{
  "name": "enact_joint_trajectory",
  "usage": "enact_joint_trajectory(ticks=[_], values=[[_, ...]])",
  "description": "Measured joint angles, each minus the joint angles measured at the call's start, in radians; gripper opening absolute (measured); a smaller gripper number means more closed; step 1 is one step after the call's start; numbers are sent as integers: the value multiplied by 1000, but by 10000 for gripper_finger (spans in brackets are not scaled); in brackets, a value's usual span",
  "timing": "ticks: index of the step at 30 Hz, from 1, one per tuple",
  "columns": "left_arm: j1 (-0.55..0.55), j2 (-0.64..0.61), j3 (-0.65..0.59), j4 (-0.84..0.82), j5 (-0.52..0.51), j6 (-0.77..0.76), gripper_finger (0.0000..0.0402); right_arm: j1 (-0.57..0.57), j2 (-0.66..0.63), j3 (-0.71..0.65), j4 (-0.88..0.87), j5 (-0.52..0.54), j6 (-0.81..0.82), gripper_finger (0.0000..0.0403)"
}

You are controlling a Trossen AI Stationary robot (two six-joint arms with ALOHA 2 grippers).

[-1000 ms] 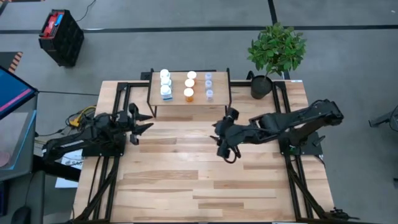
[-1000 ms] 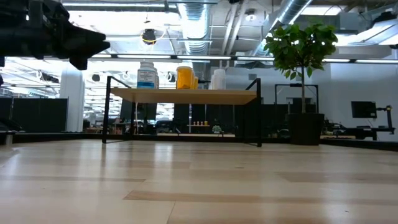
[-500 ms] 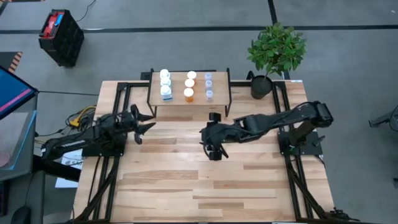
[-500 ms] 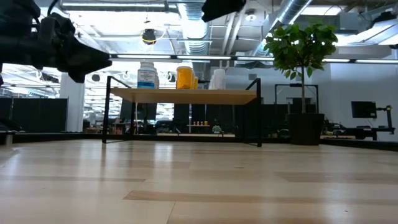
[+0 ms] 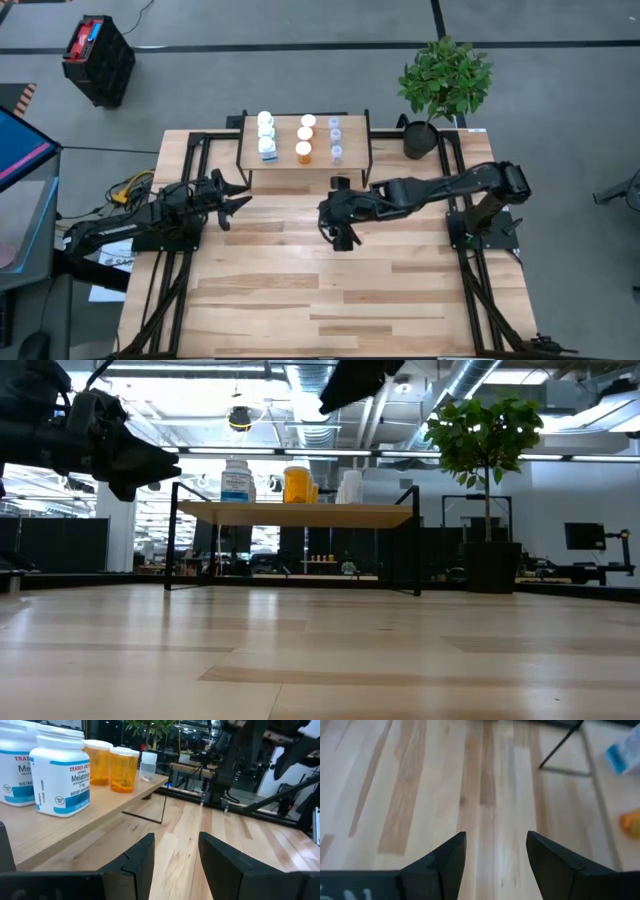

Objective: Pick and place medicine bottles onto shelf by color
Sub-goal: Return to Home Position

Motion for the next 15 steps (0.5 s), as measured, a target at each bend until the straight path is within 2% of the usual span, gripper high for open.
enact_joint_trajectory(ticks=[5, 8, 12, 15], values=[[0, 0, -1, 0, 0, -1, 141, -17, -2, -19, -140, -46, -14, 230], [0, 0, -1, 0, 0, -1, 141, -25, -60, -107, -181, -56, 33, 230], [0, -1, -2, 1, 0, -2, 141, -24, -204, -282, -138, -53, 135, 230], [0, -2, -2, -1, 1, -2, 141, -12, -327, -423, -4, -52, 202, 230]])
